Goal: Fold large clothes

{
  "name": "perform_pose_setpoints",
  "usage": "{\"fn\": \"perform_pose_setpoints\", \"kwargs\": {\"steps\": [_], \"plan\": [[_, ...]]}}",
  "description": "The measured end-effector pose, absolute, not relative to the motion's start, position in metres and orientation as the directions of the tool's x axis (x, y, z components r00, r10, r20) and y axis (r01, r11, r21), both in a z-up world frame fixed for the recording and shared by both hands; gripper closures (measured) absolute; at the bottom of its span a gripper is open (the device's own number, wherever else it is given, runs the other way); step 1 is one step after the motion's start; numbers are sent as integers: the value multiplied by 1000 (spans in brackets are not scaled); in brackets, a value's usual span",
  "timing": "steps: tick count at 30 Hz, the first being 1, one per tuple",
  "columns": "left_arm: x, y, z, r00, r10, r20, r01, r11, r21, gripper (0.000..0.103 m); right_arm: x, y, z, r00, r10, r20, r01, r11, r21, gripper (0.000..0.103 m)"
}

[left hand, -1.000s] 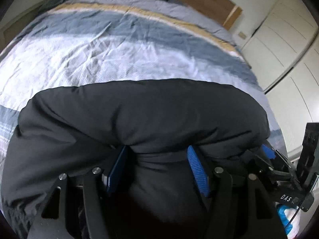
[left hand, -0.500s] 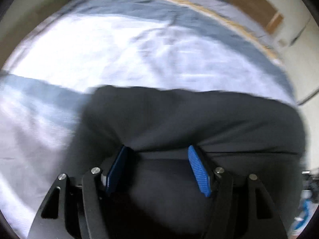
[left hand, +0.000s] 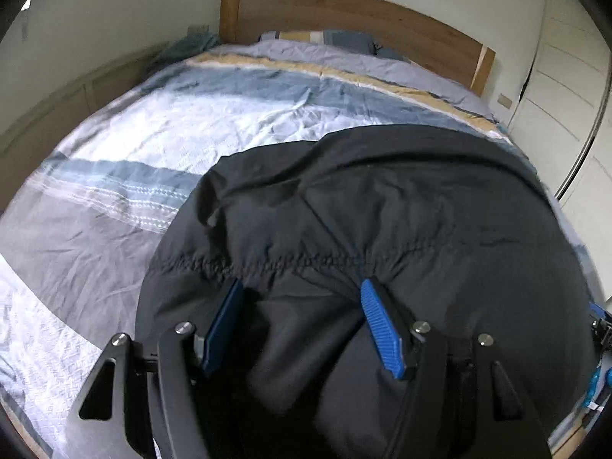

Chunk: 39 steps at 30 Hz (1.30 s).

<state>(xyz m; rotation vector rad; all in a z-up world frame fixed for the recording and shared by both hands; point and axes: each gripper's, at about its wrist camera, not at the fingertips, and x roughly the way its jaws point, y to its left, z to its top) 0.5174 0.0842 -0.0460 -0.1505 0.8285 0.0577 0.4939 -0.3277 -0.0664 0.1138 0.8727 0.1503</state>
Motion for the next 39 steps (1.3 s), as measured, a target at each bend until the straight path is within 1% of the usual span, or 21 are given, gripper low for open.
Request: {"fn": "perform_pose_setpoints", "kwargs": {"steps": [3,8,13,17,20,24,34,36,39], "plan": [[511,79,-48,687,3,-727,-104,990,-94,41,485,-335,-76,648,170,-743,-79,985,157,6],[499,77,-41,708,16,-706,-100,992,-77,41,482,-346,-64,664,66,-745,5,996,92,5],[483,71,-36,728,11,-685,-85,994,-75,41,462,-328,-41,709,139,-692,-49,988,148,3],[480,69,-37,724,15,-689,-86,994,-70,41,460,-312,-45,697,179,-695,-89,983,163,1],[478,67,-39,722,21,-692,-83,995,-57,41,463,-311,-62,670,165,-724,-74,985,156,1],[479,66,-39,715,26,-698,-75,996,-40,41,455,-319,-69,673,164,-721,-63,984,165,1],[479,64,-36,711,36,-703,-79,996,-29,41,446,-348,-68,666,90,-741,-8,993,114,1],[476,63,-32,717,26,-697,-73,997,-38,41,442,-346,-64,670,90,-737,-14,994,109,0],[471,55,-22,740,3,-672,-46,998,-47,41,436,-334,-52,684,131,-717,-49,990,135,0]]}}
